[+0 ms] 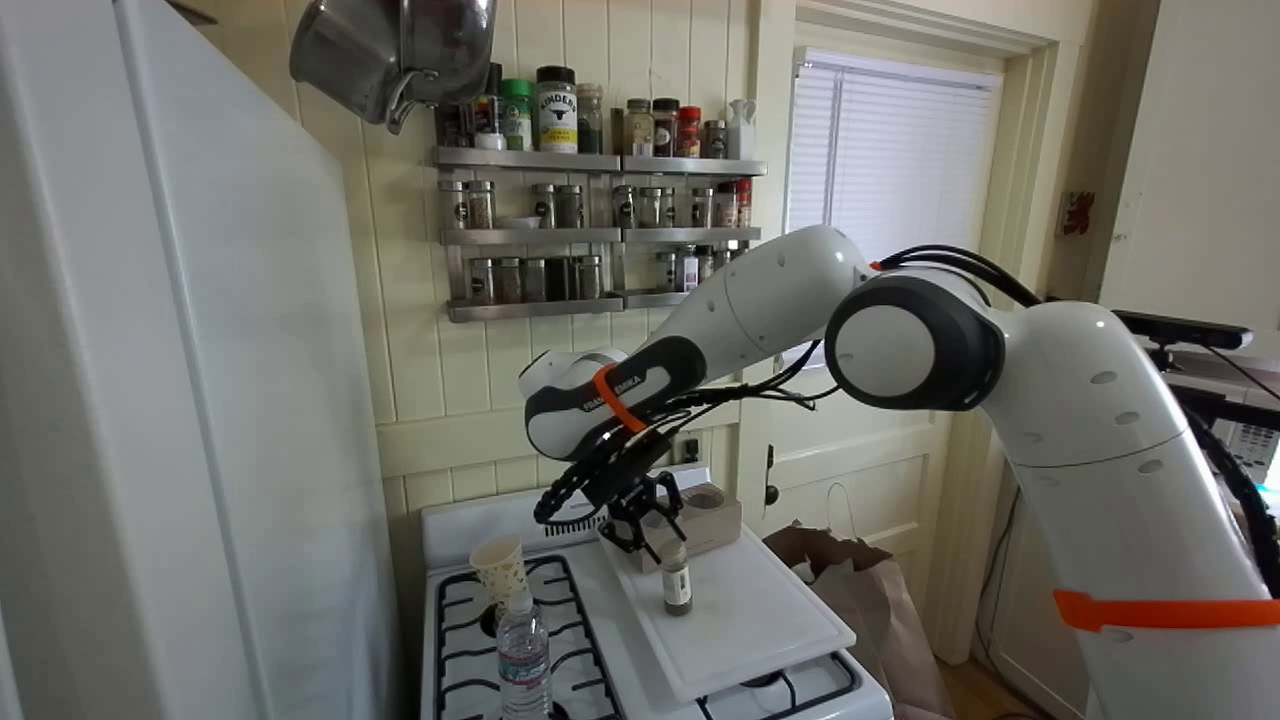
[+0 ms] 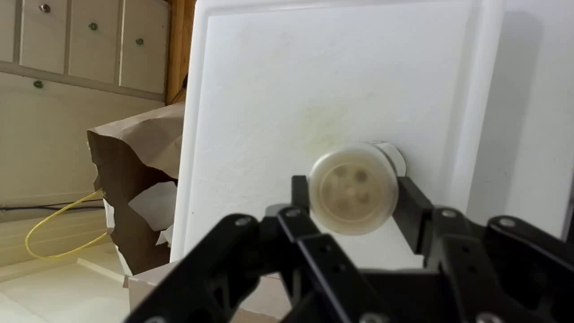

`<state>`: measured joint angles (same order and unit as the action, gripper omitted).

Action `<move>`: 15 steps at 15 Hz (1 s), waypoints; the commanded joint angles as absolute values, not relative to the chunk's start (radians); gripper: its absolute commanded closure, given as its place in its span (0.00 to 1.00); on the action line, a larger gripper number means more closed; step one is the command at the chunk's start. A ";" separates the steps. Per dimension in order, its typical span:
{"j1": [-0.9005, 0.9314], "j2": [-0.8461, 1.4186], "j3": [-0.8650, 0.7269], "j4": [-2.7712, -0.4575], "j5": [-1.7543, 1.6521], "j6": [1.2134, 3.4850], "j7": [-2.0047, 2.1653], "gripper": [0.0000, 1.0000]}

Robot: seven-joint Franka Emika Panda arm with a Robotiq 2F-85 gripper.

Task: Pick up the bottle from the box and put it on the table

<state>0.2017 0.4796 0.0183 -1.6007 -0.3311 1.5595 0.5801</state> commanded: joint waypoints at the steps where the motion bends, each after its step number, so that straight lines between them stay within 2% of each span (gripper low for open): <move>1: 0.205 0.431 0.008 -1.658 -0.314 1.576 0.606 0.75; 8: 0.195 0.370 0.009 -1.711 -0.317 1.581 0.615 0.75; 15: 0.187 0.446 0.003 -1.646 -0.320 1.567 0.603 0.75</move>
